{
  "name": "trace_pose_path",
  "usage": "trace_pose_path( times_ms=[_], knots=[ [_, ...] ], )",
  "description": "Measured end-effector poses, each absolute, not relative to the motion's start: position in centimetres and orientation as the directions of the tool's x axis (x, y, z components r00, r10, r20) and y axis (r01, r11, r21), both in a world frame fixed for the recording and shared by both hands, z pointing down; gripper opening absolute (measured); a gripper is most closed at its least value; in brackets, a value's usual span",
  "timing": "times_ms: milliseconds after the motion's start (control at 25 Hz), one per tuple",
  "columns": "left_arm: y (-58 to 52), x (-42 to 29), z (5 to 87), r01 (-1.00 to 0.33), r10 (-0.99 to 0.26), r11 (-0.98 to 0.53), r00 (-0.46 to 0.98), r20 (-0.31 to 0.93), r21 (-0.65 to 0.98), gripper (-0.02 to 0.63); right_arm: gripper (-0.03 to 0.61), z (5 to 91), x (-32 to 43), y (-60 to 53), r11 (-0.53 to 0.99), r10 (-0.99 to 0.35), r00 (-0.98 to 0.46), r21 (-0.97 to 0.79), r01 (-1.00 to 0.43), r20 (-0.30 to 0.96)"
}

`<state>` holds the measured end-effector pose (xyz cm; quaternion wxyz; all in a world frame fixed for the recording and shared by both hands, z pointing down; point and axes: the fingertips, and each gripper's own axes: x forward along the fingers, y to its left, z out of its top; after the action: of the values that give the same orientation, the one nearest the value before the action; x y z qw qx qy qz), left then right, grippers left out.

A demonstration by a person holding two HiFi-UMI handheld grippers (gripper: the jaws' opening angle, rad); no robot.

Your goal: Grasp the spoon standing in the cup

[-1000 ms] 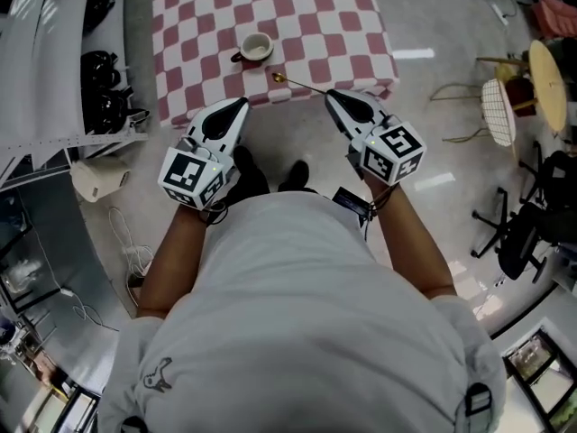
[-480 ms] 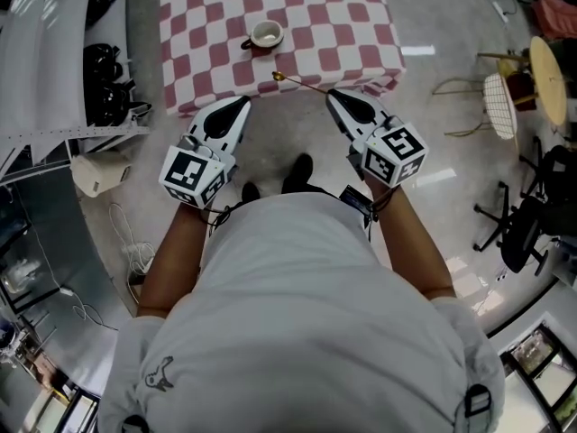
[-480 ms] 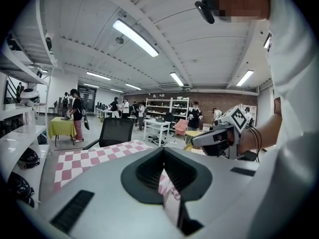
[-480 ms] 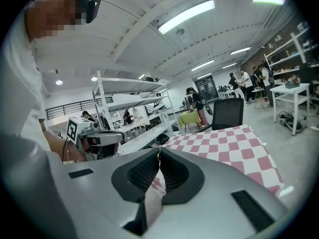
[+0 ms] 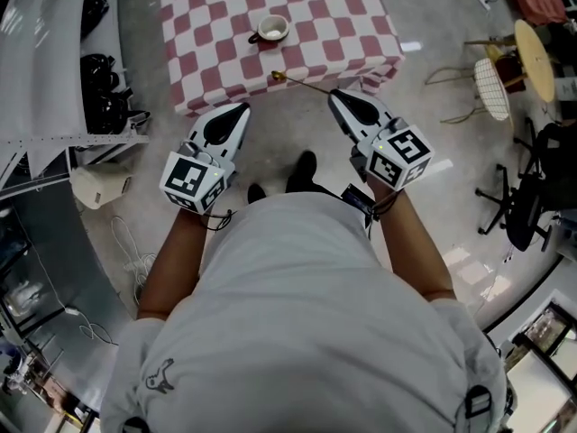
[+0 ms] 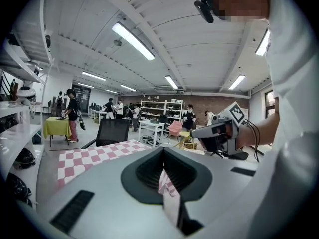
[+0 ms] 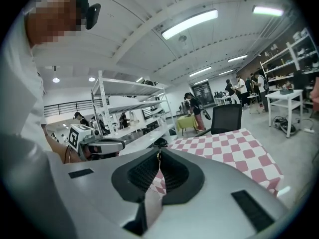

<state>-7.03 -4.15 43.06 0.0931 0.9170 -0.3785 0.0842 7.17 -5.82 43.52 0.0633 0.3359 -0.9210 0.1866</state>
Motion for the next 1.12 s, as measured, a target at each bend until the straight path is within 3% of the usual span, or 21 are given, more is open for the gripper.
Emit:
trace_pose_path(
  times_ms=[520,1120],
  knots=[
    [3.9,-14.6,42.6,-0.669,-0.643,-0.734,0.741,0.194,0.118,0.011,0.034,42.6,-0.2,4.2,0.675,-0.645,-0.732,-0.287,-0.68,0.219],
    [8.6,-17.0,42.0,-0.636,-0.616,-0.763,0.77,0.169,0.114,0.011,0.033,40.5,-2.7,11.0,0.662,-0.679,-0.708,-0.256,-0.704,0.194]
  ],
)
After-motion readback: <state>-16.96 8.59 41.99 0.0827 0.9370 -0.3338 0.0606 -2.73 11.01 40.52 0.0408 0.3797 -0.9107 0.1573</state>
